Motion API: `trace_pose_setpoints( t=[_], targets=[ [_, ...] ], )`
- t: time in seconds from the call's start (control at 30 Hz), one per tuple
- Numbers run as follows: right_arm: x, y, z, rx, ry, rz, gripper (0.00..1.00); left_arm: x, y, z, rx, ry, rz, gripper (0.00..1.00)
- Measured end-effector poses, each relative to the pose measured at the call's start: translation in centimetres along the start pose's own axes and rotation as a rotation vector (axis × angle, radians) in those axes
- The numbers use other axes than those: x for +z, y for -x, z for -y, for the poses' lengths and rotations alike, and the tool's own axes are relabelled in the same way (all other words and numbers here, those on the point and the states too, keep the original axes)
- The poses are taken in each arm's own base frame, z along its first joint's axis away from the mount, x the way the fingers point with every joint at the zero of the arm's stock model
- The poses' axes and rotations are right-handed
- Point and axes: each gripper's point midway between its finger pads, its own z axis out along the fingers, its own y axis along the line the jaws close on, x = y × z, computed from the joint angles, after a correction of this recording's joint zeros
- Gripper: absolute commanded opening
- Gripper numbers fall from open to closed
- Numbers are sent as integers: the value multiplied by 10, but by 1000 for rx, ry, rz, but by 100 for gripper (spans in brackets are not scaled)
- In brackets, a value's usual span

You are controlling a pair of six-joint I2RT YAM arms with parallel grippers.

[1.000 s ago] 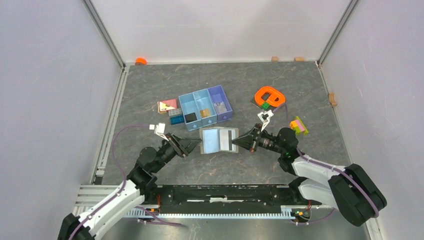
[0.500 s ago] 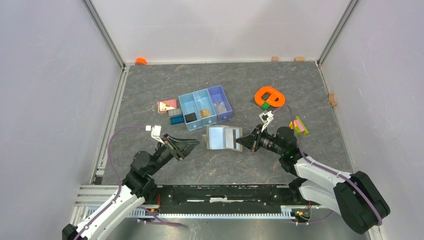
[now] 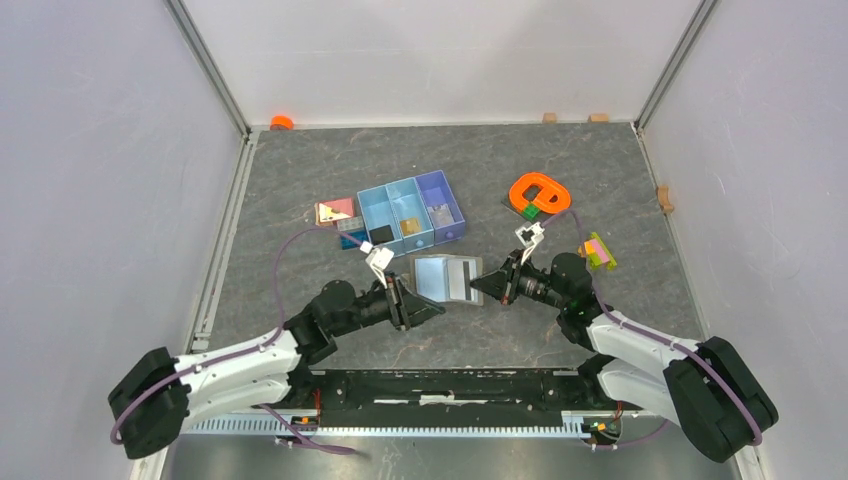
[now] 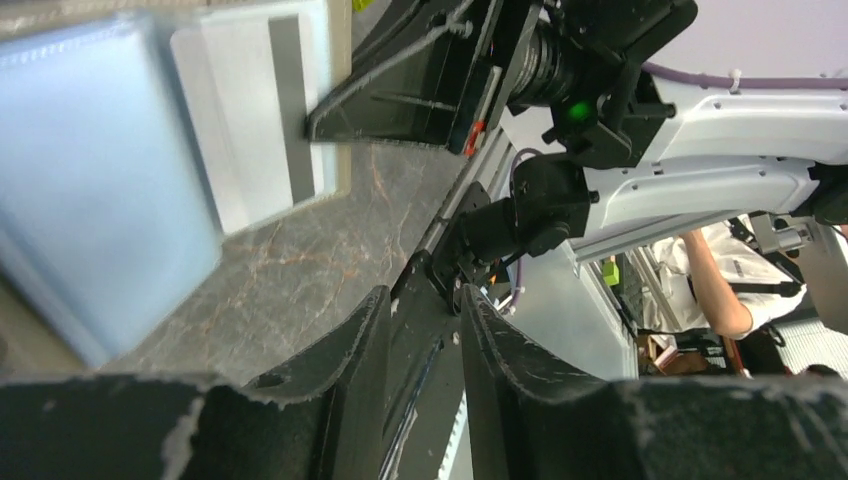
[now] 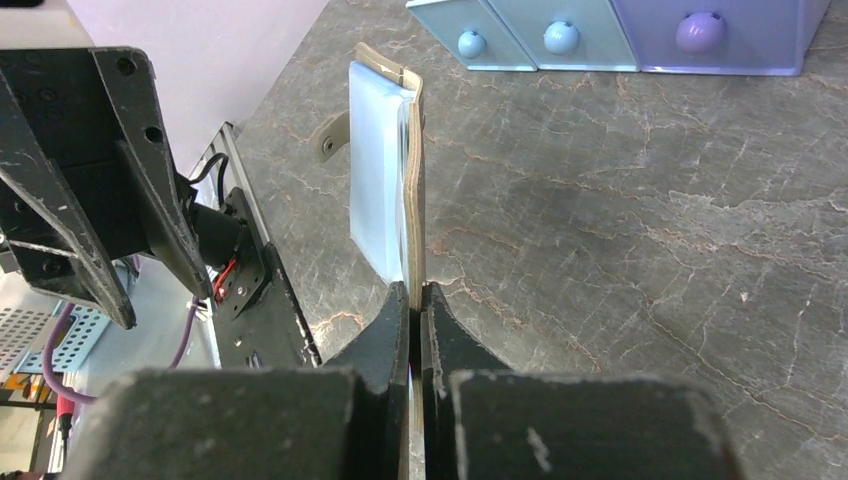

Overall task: Take the credit cards out of the card holder
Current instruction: Remove the credit card from the card holder.

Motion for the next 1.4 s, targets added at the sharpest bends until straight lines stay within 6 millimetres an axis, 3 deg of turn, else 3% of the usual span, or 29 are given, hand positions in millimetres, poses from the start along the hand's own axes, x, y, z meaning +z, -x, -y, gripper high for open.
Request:
trace_pose_setpoints(
  t=[0.13,0.33,0.5,0.63,0.83,1.4],
  targets=[
    [0,3,-3,-5,15,9,0,18,8,6,28,6,-3,34],
    [1,4,-4,-3,19,16,0,39,11,-11,52,86,-19,24],
    [1,5,-6,4,24,18,0,50,5,-24,51,128,-52,24],
    [1,6,-8,7,35,20,0,51,10,-39,43,167,-43,26],
    [0,7,-13,21,54,19,0,46,35,-56,35,194,32,39],
    [2,13,-31,103,156,27,0,42,39,-52,-5,54,23,32]
  ],
)
